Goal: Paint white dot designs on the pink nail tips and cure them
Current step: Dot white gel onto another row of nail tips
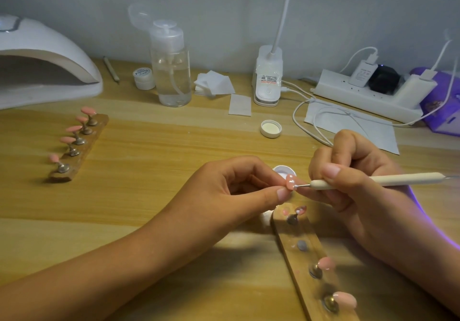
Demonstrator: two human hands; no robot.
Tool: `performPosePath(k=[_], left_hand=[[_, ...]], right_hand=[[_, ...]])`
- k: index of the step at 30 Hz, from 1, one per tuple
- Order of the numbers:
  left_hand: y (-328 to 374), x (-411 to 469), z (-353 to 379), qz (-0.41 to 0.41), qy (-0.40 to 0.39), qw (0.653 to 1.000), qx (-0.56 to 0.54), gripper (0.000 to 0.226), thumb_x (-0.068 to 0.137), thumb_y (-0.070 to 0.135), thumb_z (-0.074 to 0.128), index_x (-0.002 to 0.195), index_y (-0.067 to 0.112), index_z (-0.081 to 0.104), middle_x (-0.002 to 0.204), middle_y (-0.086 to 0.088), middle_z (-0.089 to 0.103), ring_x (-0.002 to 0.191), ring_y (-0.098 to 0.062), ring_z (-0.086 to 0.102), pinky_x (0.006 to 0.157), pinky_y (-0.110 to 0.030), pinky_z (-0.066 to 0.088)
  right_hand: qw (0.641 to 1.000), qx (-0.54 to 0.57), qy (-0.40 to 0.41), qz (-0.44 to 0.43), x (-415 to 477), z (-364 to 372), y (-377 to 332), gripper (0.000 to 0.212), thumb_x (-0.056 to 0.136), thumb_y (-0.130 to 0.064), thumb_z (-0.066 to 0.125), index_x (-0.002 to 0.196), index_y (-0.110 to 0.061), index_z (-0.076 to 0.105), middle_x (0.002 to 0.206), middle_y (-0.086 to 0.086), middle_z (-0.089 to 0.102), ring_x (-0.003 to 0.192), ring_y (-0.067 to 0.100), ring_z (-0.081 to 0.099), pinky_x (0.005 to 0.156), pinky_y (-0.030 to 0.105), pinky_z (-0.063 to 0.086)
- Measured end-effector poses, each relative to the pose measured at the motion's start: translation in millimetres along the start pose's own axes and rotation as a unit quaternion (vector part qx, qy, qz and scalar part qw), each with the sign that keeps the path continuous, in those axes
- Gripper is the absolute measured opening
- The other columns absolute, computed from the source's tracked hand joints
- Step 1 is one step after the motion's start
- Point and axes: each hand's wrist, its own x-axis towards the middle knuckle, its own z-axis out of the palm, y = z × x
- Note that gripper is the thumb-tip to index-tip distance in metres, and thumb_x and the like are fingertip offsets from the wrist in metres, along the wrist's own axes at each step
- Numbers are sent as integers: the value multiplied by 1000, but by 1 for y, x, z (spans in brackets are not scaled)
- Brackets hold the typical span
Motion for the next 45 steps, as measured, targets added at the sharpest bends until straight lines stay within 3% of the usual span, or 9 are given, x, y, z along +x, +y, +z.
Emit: performPosePath(k=[45], left_hand=[[0, -1, -1, 5, 0, 1000, 10, 7, 76, 22, 73, 82, 18, 74, 80, 4, 73, 74, -4, 64, 71, -14, 51]], right_hand=[[1000, -4, 10, 15, 2, -1, 1, 17, 76, -15, 62, 64, -22, 52, 59, -5, 52, 55, 5, 52, 63, 22, 52]])
